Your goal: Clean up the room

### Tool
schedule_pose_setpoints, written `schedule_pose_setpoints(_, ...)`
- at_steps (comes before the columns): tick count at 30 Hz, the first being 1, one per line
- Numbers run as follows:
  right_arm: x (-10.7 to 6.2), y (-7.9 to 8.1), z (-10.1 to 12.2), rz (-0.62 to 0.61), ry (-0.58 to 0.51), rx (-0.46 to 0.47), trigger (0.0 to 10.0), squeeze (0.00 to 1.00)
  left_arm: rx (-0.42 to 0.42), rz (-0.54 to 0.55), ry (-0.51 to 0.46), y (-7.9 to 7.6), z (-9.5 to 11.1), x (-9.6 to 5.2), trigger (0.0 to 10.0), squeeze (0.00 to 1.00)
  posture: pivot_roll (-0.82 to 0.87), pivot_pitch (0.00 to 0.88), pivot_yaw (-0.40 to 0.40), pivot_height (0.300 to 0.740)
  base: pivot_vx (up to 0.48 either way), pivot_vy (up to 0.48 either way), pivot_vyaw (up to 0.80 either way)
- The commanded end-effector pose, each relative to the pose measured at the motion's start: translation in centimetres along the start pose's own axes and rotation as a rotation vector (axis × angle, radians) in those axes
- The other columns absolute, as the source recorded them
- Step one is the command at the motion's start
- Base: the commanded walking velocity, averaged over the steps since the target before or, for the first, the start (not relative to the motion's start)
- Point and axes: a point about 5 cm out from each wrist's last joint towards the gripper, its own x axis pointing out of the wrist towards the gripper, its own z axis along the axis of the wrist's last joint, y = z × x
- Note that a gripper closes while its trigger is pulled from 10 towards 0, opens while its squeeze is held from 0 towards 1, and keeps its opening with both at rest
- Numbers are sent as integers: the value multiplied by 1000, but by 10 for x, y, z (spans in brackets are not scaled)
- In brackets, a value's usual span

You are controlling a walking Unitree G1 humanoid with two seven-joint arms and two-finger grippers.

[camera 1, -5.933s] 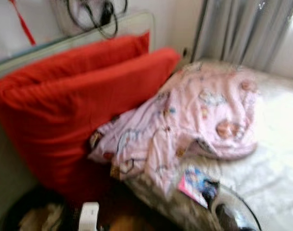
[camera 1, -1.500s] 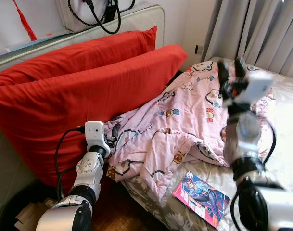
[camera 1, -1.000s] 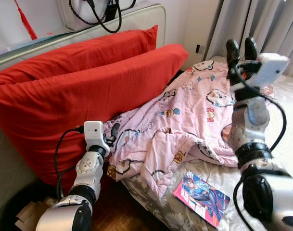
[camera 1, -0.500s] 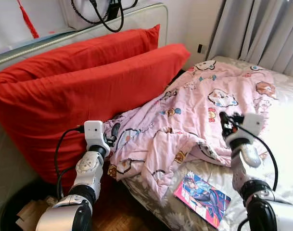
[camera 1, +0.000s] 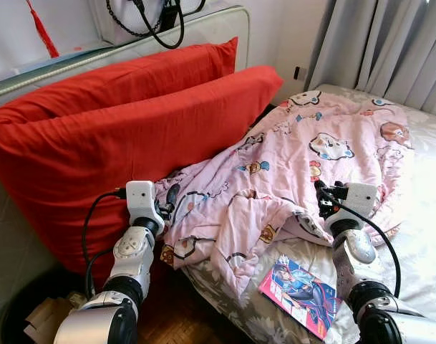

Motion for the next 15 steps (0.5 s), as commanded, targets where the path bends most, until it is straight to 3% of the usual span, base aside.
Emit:
schedule_pose_setpoints(1,4,3,8,5,-36,-5,10000,0,-14,-12,22,-2,-4,-1,10000,0,79,0,6,740,0,0,0)
schedule_pose_setpoints(15,5,4,11,19,-49,-52,10000,0,-22,-1,50,1,-12,-7,10000,0,70,0,6,740,0,0,0)
